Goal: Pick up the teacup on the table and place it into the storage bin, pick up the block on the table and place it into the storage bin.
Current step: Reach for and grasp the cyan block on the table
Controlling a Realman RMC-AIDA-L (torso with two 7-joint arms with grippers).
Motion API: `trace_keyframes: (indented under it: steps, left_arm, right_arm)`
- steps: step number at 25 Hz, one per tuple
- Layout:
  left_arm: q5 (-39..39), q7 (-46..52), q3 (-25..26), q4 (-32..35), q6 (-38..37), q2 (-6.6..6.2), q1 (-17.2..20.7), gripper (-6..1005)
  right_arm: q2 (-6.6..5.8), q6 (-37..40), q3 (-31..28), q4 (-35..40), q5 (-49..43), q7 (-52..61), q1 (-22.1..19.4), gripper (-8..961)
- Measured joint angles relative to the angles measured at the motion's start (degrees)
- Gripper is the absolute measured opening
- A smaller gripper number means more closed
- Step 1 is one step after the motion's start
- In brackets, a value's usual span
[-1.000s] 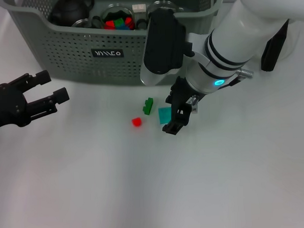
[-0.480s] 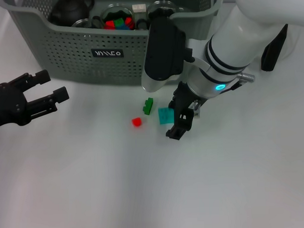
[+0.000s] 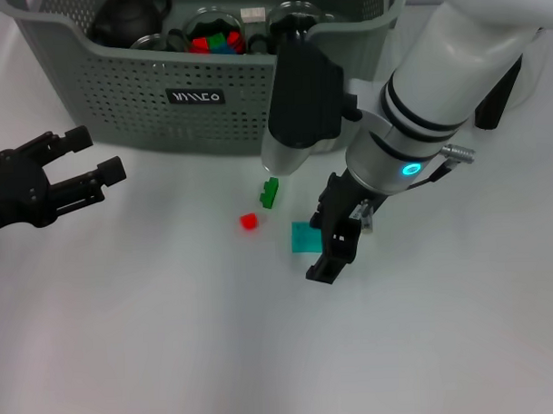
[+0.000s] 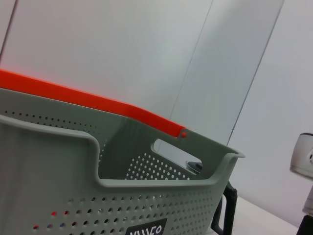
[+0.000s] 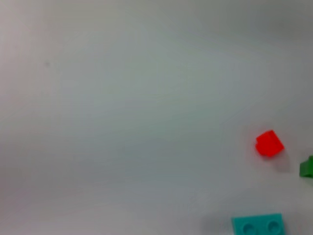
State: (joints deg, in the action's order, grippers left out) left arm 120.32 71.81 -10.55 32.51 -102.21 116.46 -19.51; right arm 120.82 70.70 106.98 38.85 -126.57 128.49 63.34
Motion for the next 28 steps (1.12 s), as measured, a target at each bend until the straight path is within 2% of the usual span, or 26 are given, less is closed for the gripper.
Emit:
trace_keyframes:
  steps: [7, 15, 28]
  left_arm:
    - [0.00, 0.00, 0.00, -0.01, -0.01, 0.00, 0.00, 860]
    - [0.00, 0.00, -0.01, -0.11, 0.33, 0.00, 0.07, 860]
    - [0.00, 0.07, -0.27, -0.17, 0.77, 0.16, -0.18, 860]
  right_arm:
    - [-0.19, -0.74, -2.82, 0.24, -0.21, -2.03, 0.07, 791]
    - [0.31, -5.41, -0.32, -2.76, -0.16, -1.81, 0.60, 791]
    - [0.38, -2.78, 0.02, -4.78, 1.43, -1.89, 1.24, 790]
